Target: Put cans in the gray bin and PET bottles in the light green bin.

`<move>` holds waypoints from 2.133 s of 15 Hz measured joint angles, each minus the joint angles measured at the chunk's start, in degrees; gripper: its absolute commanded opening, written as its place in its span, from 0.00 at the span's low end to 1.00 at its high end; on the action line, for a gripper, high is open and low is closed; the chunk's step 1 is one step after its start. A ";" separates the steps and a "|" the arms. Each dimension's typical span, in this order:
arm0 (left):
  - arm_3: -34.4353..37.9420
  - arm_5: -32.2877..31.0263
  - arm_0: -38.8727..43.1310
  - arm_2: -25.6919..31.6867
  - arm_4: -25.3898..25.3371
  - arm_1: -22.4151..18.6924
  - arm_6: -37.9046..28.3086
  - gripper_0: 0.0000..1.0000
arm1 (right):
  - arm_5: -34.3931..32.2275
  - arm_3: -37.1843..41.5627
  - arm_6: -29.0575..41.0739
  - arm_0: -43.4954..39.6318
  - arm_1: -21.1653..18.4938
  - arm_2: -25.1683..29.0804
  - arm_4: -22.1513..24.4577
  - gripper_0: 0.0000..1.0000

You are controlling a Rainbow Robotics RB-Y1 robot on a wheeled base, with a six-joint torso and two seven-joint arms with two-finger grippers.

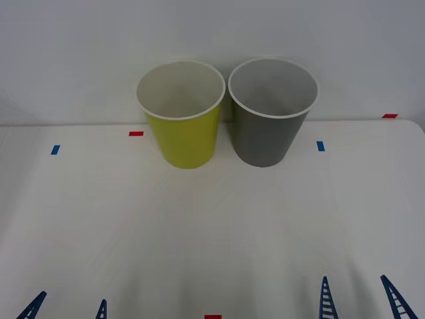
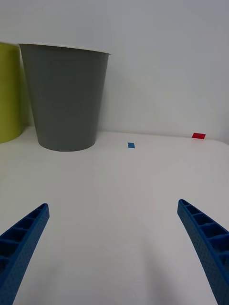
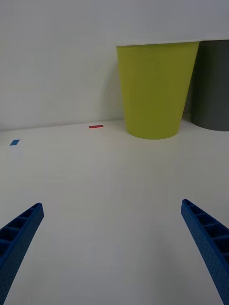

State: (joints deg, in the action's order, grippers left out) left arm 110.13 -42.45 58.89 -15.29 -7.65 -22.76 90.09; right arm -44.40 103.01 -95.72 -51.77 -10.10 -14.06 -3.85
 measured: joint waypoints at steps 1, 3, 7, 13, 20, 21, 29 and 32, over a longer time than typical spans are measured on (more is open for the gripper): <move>0.00 0.00 0.00 0.00 0.00 0.00 0.00 1.00 | 0.00 0.00 0.00 0.00 0.00 0.00 0.00 0.93; 0.00 0.00 0.00 0.00 0.00 0.00 0.00 1.00 | 0.00 0.00 0.00 0.00 0.00 0.00 0.00 0.93; 0.00 0.00 0.00 0.00 0.00 0.00 0.00 1.00 | 0.00 0.00 0.00 0.00 0.00 0.00 -0.01 0.93; 0.00 0.00 0.00 0.00 0.00 0.00 0.00 1.00 | 0.00 0.00 0.00 0.00 -0.01 0.00 -0.01 0.93; 0.00 0.00 0.00 0.00 0.00 0.00 0.00 1.00 | 0.00 0.00 0.00 0.00 -0.01 0.00 -0.01 0.93; 0.00 0.00 0.00 0.00 0.00 0.00 0.00 1.00 | 0.00 0.00 0.00 0.00 -0.01 0.00 -0.01 0.93; 0.00 0.00 0.00 0.00 0.00 0.00 0.00 1.00 | 0.00 0.00 0.00 0.00 -0.01 0.00 -0.01 0.93; 0.00 0.00 0.00 0.00 0.00 0.00 0.00 1.00 | 0.01 0.00 0.00 0.00 -0.01 0.00 -0.01 0.93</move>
State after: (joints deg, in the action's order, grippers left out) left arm 110.13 -42.45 58.89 -15.29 -7.65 -22.76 90.09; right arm -44.39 103.01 -95.72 -51.77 -10.11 -14.06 -3.87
